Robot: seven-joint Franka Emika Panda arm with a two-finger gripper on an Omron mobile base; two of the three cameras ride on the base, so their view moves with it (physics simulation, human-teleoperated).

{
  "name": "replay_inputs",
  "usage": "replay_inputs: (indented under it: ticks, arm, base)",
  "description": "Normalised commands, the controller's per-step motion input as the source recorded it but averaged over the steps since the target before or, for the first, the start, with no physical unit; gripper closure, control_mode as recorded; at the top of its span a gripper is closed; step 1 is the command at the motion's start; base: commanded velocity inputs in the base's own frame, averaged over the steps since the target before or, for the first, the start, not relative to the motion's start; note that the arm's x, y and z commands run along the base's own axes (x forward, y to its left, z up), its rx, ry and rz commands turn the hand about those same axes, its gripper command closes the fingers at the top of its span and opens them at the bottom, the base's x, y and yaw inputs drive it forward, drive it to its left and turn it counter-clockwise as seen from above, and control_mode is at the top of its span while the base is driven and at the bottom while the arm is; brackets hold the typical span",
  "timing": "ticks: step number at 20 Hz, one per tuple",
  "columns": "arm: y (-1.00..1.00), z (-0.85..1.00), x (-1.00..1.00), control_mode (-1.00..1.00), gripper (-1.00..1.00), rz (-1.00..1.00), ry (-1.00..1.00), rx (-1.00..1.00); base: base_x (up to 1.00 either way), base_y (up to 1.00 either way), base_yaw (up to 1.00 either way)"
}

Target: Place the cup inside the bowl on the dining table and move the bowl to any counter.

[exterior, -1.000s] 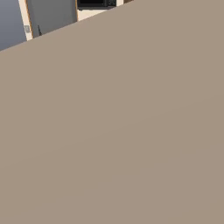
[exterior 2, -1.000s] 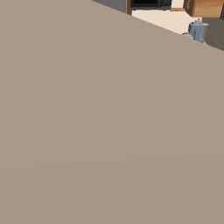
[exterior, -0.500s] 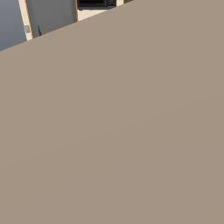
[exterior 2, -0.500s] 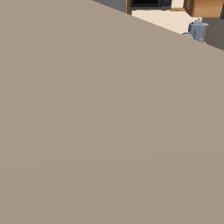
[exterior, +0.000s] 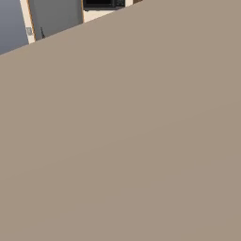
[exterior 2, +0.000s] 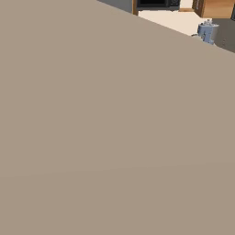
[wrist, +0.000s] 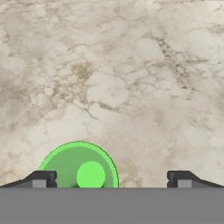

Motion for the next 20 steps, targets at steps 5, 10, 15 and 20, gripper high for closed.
replay_inputs:
  ticks: [5, 10, 15, 20]
  arm:
    - [0.00, -0.27, 0.33, -1.00, -1.00, 0.00, 0.00, 0.00]
    - [0.00, -0.12, 0.13, -1.00, -1.00, 0.00, 0.00, 0.00]
    - [0.00, 0.00, -0.01, -1.00, -1.00, 0.00, 0.00, 0.00]
    - [0.00, -0.02, -0.03, -1.00, -1.00, 0.00, 0.00, 0.00]
  base:
    - [0.00, 0.00, 0.00]
    - [0.00, 0.00, 0.00]
    - [0.00, 0.00, 0.00]
    - [0.00, 0.00, 0.00]
